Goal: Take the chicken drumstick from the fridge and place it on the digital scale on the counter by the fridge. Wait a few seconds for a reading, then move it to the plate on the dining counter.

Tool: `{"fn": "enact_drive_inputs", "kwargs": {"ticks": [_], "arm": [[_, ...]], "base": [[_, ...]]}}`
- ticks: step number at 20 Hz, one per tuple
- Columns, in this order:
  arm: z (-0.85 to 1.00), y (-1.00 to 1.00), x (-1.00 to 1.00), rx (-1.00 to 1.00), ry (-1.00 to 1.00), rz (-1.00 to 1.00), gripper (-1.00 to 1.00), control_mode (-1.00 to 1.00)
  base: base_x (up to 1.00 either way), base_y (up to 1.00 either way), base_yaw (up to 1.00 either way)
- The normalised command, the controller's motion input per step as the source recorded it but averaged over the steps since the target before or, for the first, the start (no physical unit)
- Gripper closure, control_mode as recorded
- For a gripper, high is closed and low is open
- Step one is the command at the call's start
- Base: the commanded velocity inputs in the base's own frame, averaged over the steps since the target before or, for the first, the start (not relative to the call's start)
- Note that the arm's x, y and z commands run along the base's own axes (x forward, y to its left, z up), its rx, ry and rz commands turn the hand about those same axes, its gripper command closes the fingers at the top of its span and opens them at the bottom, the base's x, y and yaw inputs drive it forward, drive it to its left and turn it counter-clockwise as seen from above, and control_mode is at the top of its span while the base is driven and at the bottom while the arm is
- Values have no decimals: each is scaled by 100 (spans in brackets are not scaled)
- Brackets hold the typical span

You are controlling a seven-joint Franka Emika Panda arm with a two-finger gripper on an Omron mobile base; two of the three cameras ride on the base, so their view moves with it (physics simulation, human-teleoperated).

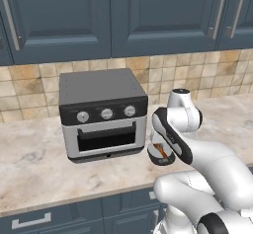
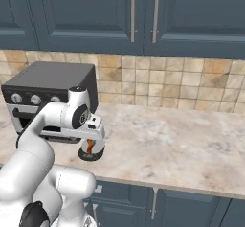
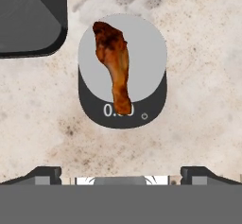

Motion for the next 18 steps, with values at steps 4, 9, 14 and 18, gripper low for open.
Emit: {"fn": "enact_drive_inputs", "kwargs": {"ticks": [4,9,14,18], "arm": [[0,0,0,0,0,0,-100,-100],[0,0,0,0,0,0,-100,-100],[0,0,0,0,0,0,-100,-100],[0,0,0,0,0,0,-100,-100]], "base": [[0,0,0],[0,0,0],[0,0,0],[0,0,0]]}}
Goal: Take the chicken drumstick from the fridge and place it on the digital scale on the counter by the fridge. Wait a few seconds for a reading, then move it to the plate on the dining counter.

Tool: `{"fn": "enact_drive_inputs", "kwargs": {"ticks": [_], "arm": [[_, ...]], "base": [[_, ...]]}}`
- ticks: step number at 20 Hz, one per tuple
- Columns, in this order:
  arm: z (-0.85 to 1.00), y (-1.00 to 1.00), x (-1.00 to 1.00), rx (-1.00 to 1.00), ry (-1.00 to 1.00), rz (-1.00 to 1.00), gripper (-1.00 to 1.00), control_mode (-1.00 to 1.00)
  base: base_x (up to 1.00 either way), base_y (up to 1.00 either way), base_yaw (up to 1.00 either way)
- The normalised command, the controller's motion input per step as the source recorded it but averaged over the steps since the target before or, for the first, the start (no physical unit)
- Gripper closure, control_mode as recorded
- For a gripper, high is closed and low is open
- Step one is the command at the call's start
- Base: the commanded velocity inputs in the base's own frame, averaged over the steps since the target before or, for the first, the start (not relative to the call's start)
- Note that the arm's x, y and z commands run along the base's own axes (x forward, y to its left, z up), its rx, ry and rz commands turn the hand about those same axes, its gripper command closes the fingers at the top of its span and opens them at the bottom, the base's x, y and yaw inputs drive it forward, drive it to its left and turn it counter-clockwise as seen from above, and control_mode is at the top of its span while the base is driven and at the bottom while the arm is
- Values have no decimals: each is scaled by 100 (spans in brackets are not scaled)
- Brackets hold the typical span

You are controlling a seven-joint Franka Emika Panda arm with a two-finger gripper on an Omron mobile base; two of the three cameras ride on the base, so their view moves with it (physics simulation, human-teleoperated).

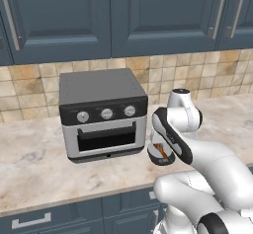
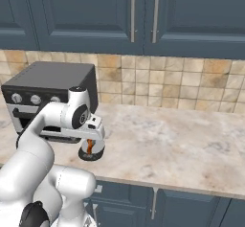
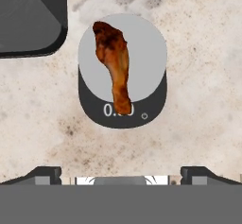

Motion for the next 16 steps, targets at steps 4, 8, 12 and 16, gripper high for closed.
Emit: {"fn": "enact_drive_inputs", "kwargs": {"ticks": [4,8,12,16], "arm": [[0,0,0,0,0,0,-100,-100],[-10,0,71,0,0,0,-100,-100],[-27,0,100,0,0,0,-100,-100],[-31,0,95,0,3,0,-100,-100]], "base": [[0,0,0],[0,0,0],[0,0,0],[0,0,0]]}}
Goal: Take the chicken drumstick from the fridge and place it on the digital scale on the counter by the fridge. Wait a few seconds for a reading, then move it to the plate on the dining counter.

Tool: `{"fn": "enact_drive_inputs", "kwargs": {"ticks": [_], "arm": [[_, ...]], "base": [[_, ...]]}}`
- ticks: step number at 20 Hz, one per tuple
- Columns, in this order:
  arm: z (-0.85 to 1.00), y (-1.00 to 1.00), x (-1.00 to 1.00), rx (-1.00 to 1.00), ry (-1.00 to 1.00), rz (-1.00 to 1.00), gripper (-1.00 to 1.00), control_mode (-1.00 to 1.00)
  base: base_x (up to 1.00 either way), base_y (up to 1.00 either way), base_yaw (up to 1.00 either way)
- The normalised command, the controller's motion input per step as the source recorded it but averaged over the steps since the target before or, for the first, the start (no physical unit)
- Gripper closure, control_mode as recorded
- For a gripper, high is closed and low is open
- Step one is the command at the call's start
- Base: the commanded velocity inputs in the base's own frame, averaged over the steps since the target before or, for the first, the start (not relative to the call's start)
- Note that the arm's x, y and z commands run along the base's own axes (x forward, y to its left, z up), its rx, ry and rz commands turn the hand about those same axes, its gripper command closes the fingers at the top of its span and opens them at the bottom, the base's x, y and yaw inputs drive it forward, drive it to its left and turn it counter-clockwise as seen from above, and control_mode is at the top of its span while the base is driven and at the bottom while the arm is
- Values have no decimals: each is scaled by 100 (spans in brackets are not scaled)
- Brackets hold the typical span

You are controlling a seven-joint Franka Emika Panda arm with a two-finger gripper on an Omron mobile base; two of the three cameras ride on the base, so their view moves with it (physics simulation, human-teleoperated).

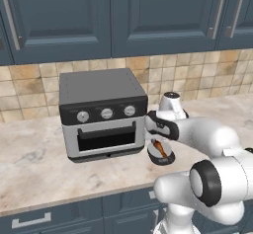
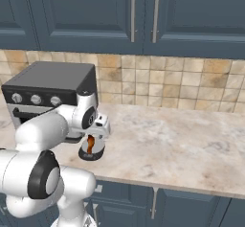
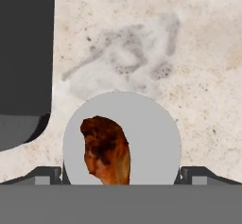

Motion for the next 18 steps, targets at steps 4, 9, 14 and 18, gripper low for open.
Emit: {"fn": "enact_drive_inputs", "kwargs": {"ticks": [4,9,14,18], "arm": [[-34,0,56,0,5,0,-100,-100],[-28,0,11,0,8,0,-100,-100],[-14,0,-8,0,4,0,-100,-100],[-11,0,-25,0,0,0,-100,-100]], "base": [[0,0,0],[0,0,0],[0,0,0],[0,0,0]]}}
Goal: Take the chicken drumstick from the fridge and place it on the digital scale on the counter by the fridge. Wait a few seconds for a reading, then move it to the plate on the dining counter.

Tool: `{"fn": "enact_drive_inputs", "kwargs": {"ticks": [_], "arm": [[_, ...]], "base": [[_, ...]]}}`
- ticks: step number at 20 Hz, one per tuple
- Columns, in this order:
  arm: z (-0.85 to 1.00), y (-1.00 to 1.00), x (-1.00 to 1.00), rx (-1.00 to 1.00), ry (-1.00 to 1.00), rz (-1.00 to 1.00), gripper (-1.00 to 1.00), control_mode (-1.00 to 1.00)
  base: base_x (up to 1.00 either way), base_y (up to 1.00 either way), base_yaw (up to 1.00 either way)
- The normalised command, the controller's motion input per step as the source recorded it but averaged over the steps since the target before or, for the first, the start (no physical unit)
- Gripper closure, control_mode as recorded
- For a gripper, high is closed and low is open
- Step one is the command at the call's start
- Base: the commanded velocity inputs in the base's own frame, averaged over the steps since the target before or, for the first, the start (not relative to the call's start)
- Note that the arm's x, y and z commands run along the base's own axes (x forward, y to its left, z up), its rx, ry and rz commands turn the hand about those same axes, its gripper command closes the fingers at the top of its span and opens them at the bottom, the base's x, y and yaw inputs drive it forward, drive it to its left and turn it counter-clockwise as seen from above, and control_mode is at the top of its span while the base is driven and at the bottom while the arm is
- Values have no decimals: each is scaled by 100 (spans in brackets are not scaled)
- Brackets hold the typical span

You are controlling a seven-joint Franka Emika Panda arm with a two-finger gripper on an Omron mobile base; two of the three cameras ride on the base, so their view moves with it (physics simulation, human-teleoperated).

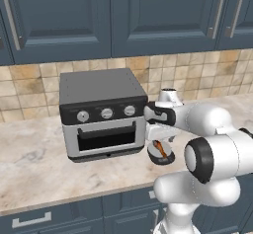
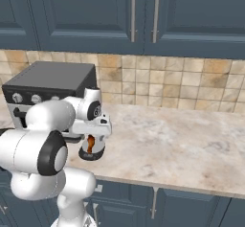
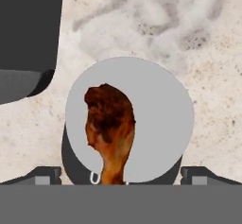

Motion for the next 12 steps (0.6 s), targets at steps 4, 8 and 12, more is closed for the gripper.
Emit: {"fn": "enact_drive_inputs", "kwargs": {"ticks": [4,8,12], "arm": [[-10,0,-9,0,0,0,-100,-100],[-27,0,0,0,0,0,-100,-100],[-13,0,11,0,0,0,-100,-100]], "base": [[0,0,0],[0,0,0],[0,0,0]]}}
